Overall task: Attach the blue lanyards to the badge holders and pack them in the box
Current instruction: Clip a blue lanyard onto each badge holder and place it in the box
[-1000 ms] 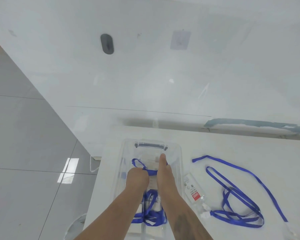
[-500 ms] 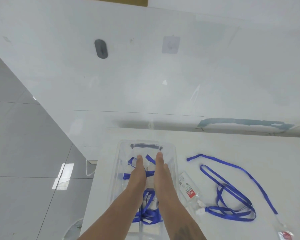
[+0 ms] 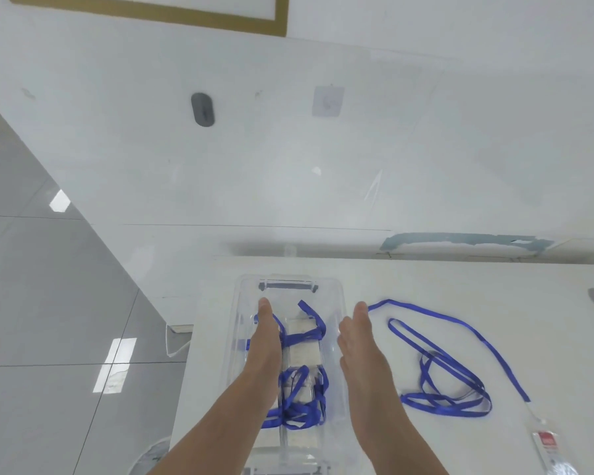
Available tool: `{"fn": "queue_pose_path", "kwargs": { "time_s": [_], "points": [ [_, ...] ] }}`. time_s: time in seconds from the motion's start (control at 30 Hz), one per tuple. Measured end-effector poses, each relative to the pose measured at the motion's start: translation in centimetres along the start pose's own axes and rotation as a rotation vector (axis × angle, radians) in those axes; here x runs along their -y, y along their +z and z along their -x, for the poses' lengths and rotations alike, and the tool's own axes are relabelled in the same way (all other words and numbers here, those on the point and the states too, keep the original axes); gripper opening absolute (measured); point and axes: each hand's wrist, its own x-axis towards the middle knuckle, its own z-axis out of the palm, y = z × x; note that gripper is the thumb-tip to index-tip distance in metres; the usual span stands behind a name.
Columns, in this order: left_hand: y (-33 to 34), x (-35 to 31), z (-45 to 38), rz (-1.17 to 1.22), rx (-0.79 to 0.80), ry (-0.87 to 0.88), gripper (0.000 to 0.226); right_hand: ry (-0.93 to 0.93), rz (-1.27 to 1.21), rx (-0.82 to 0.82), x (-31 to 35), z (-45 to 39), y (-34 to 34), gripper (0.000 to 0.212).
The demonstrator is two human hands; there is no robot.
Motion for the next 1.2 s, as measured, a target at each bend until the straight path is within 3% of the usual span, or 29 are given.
{"fn": "queue_pose_path", "kwargs": {
  "time_s": [0.13, 0.27, 0.37, 0.53, 0.67, 0.83, 1.03, 1.1, 1.2],
  "points": [
    [-0.6, -0.3, 1.7, 0.003, -0.034, 0.121, 0.055, -0.094, -0.024, -0.007, -0.1, 2.5, -2.5, 0.074],
    [-0.3, -0.9, 3.6, -0.061, -0.004, 0.221, 0.078, -0.099, -0.068, -0.019, 0.8, 3.9, -5.2, 0.074],
    [0.6, -1.0, 5.2, -0.084, 0.008, 0.274, 0.080, -0.163, -0.099, -0.017, 1.2, 4.6, -7.7, 0.071],
    [4.4, -0.3, 8.0, -0.034, -0.006, 0.326, 0.066, -0.315, -0.110, -0.044, 1.0, 4.0, -13.2, 0.063],
    [8.7, 0.9, 9.8, -0.002, -0.031, 0.418, 0.068, -0.281, -0.118, 0.004, 1.9, 2.7, -18.2, 0.061],
    [14.3, 2.8, 11.6, 0.044, -0.122, 0.410, 0.061, -0.163, 0.002, 0.109, 3.2, 2.4, -24.0, 0.061],
    [17.6, 5.5, 11.6, -0.010, -0.140, 0.421, 0.064, -0.140, 0.059, 0.177, 2.2, 0.2, -26.4, 0.058],
    [17.8, 6.5, 10.8, -0.092, -0.163, 0.386, 0.057, -0.106, 0.114, 0.179, 1.2, -1.0, -26.3, 0.056],
    [17.7, 8.5, 9.3, -0.259, -0.202, 0.333, 0.019, -0.111, 0.182, 0.195, -0.6, -3.0, -25.8, 0.050]
  ]
}}
